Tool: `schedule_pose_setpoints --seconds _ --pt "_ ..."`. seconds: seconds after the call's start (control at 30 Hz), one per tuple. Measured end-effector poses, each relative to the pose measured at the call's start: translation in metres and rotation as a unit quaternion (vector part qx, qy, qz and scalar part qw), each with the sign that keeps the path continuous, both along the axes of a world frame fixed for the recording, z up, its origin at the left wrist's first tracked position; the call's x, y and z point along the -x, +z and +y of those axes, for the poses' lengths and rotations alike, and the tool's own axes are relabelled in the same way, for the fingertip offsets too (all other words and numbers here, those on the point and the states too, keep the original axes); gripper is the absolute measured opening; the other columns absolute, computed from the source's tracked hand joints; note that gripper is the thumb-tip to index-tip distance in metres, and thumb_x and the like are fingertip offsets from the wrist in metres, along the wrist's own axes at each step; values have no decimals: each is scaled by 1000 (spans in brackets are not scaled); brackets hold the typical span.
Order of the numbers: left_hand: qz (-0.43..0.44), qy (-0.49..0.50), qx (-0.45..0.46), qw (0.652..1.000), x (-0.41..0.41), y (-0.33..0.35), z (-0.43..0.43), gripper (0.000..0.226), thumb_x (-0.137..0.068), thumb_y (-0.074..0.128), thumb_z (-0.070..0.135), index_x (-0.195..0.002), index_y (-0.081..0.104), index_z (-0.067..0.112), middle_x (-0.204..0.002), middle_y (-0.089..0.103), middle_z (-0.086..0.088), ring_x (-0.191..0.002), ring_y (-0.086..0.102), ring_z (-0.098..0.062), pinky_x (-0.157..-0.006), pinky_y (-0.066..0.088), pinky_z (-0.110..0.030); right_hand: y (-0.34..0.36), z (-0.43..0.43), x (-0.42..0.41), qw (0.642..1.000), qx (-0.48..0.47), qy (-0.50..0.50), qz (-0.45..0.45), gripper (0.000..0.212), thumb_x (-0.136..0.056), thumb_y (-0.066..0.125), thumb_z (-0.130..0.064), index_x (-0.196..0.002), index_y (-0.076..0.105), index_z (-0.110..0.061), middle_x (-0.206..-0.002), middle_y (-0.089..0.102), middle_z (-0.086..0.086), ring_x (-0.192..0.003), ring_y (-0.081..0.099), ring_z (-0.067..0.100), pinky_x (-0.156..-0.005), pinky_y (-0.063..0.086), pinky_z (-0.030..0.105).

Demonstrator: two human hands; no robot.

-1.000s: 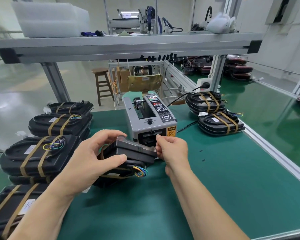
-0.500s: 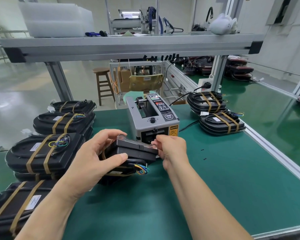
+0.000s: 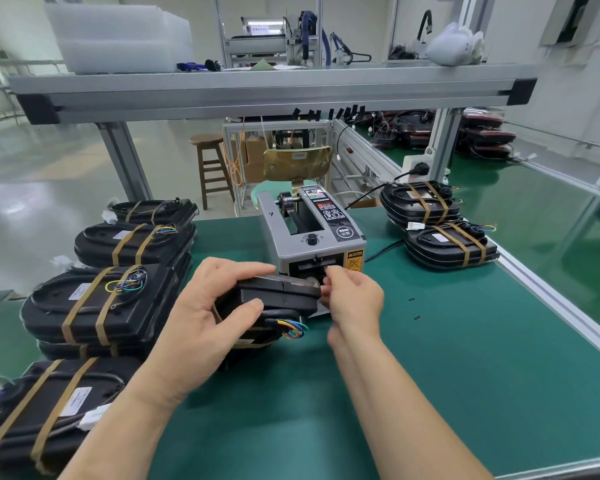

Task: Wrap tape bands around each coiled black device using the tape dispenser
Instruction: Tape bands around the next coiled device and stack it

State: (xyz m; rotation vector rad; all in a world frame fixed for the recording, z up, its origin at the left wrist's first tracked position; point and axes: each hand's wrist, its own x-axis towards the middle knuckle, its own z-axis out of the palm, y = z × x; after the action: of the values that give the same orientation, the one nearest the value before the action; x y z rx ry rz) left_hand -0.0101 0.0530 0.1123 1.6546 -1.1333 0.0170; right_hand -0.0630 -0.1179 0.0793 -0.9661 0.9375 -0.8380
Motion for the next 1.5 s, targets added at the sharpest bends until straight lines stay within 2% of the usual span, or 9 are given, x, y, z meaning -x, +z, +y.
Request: schedule_pose_setpoints --seconds 0.33,0.47,0.6,0.73,0.97,1.1,1.3,1.4,1.5 --pt "-45 87 -5 995 4 -2 0 29 -84 48 34 -107 65 34 -100 51 -6 -102 51 -13 -92 33 -7 34 63 34 978 -5 116 -172 36 -82 72 -5 -58 78 -31 -135 57 -2 -100 64 6 -75 48 19" --pt "-46 91 5 995 4 -1 3 27 -83 49 33 -106 63 30 -99 53 -6 -101 51 -11 -90 35 -9 32 65 26 976 6 118 -182 29 -81 73 -4 -58 77 -21 -135 56 -3 -110 63 7 -70 48 11" --pt "-44 80 3 996 6 1 2 29 -82 49 32 -107 63 29 -99 53 -5 -101 52 -12 -89 37 -11 30 67 20 981 56 108 -153 19 -79 76 -9 -63 78 -19 -132 56 -9 -118 56 -1 -99 46 27" --pt "-36 74 1 997 8 2 0 32 -82 49 33 -111 64 33 -100 52 -4 -103 52 -13 -90 36 -9 24 66 16 984 90 82 -129 14 -79 77 -12 -65 78 -16 -128 58 -10 -115 55 -5 -104 46 33" --pt "-39 70 -20 997 4 1 3 35 -86 54 22 -114 68 37 -100 47 -7 -105 50 -19 -97 36 -13 18 63 13 981 116 94 -126 14 -80 76 -11 -66 76 -12 -124 61 -3 -102 49 -24 -81 42 11" --pt "-40 67 -25 997 4 4 5 36 -82 48 35 -111 69 37 -100 47 -6 -104 51 -19 -96 37 -14 18 62 12 982 120 91 -118 18 -80 76 -9 -63 75 -15 -121 61 -1 -107 52 -15 -76 41 2" --pt "-72 78 -34 994 5 7 2 36 -82 48 35 -110 70 32 -98 48 -6 -100 51 -16 -91 34 -8 15 60 13 985 129 76 -88 13 -79 77 -10 -69 72 -16 -116 62 -4 -112 57 1 -96 46 27" --pt "-72 80 -30 994 7 6 1 35 -83 48 35 -109 71 31 -97 47 -7 -99 52 -17 -90 35 -9 15 58 15 990 71 65 -98 17 -75 78 -20 -85 64 -19 -120 61 12 -105 62 25 -88 53 39" --pt "-76 82 -26 993 7 6 0 36 -82 49 34 -112 69 31 -98 50 -5 -99 52 -15 -89 36 -11 19 58 14 992 46 63 -96 39 -63 75 -44 -93 60 -24 -116 61 11 -101 62 25 -84 54 40"
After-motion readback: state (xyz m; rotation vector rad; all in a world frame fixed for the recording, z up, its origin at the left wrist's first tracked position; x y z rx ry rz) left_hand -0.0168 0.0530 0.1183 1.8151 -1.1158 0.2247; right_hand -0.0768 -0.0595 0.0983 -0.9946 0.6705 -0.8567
